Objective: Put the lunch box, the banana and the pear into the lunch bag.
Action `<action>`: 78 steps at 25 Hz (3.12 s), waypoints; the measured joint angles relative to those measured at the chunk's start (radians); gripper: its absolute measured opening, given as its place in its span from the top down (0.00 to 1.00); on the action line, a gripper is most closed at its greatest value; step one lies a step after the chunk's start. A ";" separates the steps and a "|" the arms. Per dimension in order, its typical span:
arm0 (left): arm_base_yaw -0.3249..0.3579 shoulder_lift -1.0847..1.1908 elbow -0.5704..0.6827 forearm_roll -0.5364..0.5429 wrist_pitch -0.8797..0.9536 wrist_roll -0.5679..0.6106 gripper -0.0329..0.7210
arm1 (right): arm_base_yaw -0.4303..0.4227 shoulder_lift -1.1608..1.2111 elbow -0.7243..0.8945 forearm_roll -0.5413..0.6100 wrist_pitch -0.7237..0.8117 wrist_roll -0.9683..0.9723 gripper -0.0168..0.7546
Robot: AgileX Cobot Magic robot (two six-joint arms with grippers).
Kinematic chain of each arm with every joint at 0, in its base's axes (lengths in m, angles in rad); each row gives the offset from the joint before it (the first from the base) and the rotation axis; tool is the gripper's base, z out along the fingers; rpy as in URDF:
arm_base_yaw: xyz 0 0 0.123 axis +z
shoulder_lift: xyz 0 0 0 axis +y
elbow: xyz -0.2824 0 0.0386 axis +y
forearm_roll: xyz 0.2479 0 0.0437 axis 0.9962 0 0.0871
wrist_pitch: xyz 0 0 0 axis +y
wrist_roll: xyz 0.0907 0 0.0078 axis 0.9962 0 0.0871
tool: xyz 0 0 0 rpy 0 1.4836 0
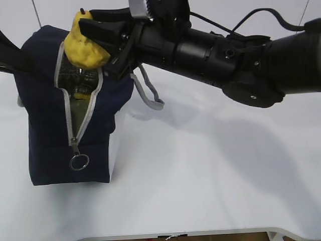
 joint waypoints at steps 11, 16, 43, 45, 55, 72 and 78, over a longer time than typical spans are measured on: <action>0.000 0.000 0.000 -0.002 0.000 0.000 0.94 | 0.037 0.100 -0.070 -0.003 0.006 0.001 0.75; 0.000 0.000 0.000 -0.004 0.000 0.000 0.94 | 0.047 0.109 -0.083 -0.004 0.115 0.001 0.75; 0.000 0.000 0.000 -0.006 0.000 0.004 0.94 | 0.048 0.118 -0.129 0.083 0.201 0.086 0.59; 0.000 0.000 0.000 -0.006 0.000 0.004 0.94 | 0.048 0.118 -0.129 0.076 0.201 0.086 0.59; 0.000 0.000 0.000 -0.006 0.002 0.005 0.94 | 0.048 0.052 -0.129 0.068 0.324 0.090 0.59; 0.000 0.000 0.000 -0.006 0.000 0.007 0.94 | 0.048 -0.144 -0.160 0.244 0.934 0.268 0.58; 0.000 0.000 0.000 -0.006 -0.002 0.014 0.94 | 0.048 -0.144 -0.246 0.372 1.168 0.271 0.58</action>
